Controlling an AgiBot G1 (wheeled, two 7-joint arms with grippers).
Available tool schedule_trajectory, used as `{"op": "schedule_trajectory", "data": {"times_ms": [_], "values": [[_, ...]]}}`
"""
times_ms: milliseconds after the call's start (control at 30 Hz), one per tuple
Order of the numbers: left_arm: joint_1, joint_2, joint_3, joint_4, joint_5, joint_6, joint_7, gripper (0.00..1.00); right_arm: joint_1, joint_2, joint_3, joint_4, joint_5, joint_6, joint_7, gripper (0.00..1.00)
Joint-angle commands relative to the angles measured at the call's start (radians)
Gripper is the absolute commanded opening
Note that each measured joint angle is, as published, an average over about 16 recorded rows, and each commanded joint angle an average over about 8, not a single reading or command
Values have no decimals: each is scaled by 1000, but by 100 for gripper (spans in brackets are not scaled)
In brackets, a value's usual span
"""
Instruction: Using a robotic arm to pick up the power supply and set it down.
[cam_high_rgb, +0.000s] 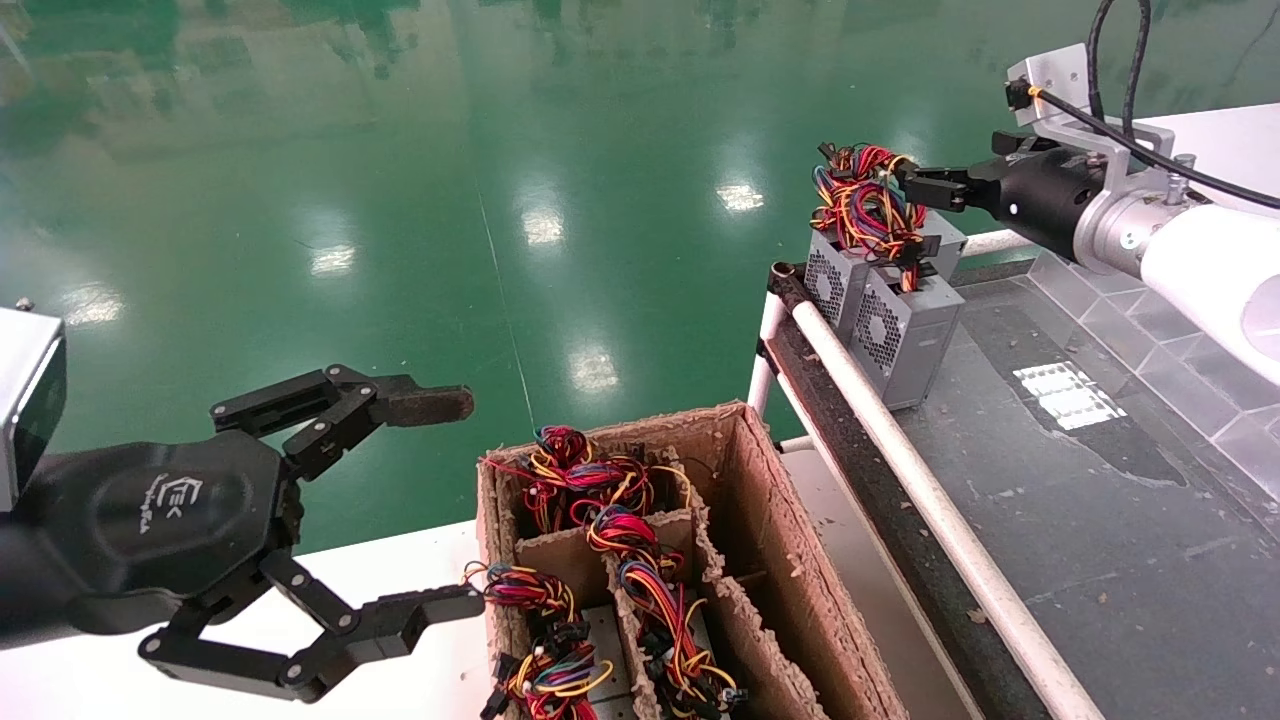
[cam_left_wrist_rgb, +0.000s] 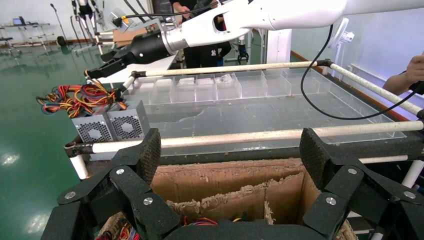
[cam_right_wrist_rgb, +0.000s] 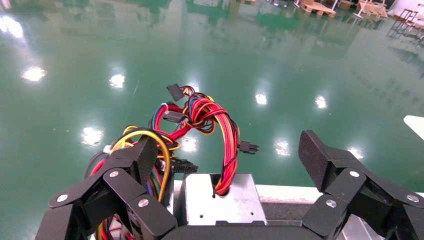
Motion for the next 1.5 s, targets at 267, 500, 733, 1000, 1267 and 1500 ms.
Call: {"op": "schedule_trajectory", "data": {"times_ms": [267,500,733,1000,1267,1500], "values": [[0,0,0,0,0,0,0,100,-4,7,-9,-3,-13,-16,13,100],[0,0,0,0,0,0,0,100,-1,26,-20,-6,-29,-52,30,100],[0,0,0,0,0,0,0,100,11,55,-29,-7,-42,-121,60,100],[0,0,0,0,0,0,0,100,21,90,-44,-11,-65,-212,99,100],[0,0,0,0,0,0,0,100,31,139,-60,-12,-88,-304,131,100],[0,0,0,0,0,0,0,100,41,189,-65,-3,-96,-423,157,100]]}}
